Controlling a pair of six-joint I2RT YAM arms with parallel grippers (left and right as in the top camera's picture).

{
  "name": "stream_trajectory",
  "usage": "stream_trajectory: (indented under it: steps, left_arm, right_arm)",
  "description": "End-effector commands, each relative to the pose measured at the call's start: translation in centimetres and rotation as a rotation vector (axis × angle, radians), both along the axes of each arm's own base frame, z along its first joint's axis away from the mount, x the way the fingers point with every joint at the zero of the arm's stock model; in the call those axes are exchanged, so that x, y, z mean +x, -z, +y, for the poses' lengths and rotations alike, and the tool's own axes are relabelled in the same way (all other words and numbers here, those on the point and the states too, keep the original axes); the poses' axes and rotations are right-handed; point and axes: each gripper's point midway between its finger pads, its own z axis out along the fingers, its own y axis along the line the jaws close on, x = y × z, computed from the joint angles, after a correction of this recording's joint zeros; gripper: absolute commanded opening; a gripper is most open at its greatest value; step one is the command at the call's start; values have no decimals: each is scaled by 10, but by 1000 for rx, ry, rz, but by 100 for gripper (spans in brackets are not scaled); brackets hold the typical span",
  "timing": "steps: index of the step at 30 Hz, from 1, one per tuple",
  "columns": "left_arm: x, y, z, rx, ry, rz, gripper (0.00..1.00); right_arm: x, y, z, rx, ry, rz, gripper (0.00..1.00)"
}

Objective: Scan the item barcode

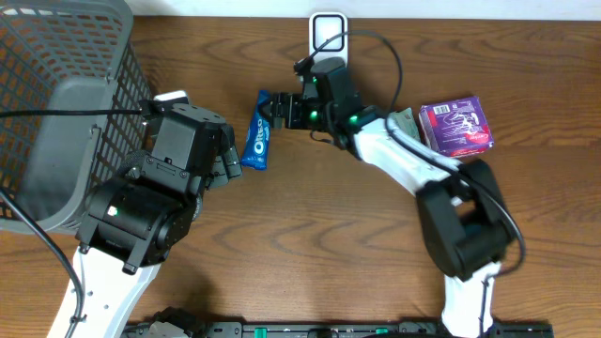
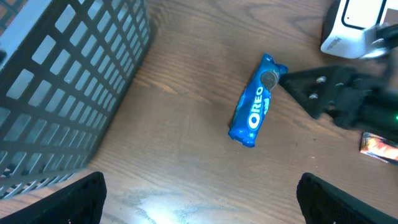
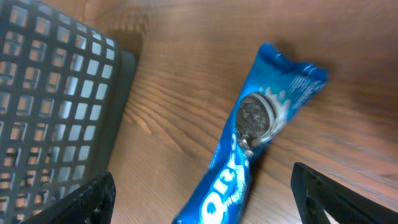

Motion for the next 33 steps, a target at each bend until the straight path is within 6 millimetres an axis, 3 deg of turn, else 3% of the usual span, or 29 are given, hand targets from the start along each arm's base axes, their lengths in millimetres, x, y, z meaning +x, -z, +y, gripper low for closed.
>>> stream_trajectory:
  steps: [1, 13, 16, 19, 22, 27, 33]
  left_arm:
    - [0, -2, 3, 13, -5, -6, 98]
    - [0, -2, 3, 13, -5, -6, 98]
    - [0, -2, 3, 13, -5, -6, 98]
    - [0, -2, 3, 13, -5, -6, 98]
    - [0, -2, 3, 13, -5, -6, 98]
    - [1, -2, 3, 13, -5, -5, 98]
    - [1, -2, 3, 13, -5, -5, 98]
  right_arm:
    - [-15, 39, 16, 58, 2, 168, 85]
    - [-28, 105, 28, 57, 6, 296, 69]
    - [-37, 123, 36, 69, -32, 321, 58]
    - [-42, 133, 35, 69, -44, 348, 34]
    - [-40, 131, 33, 78, -46, 349, 2]
    - [-28, 102, 23, 84, -106, 269, 1]
    - [-11, 56, -21, -85, -54, 131, 1]
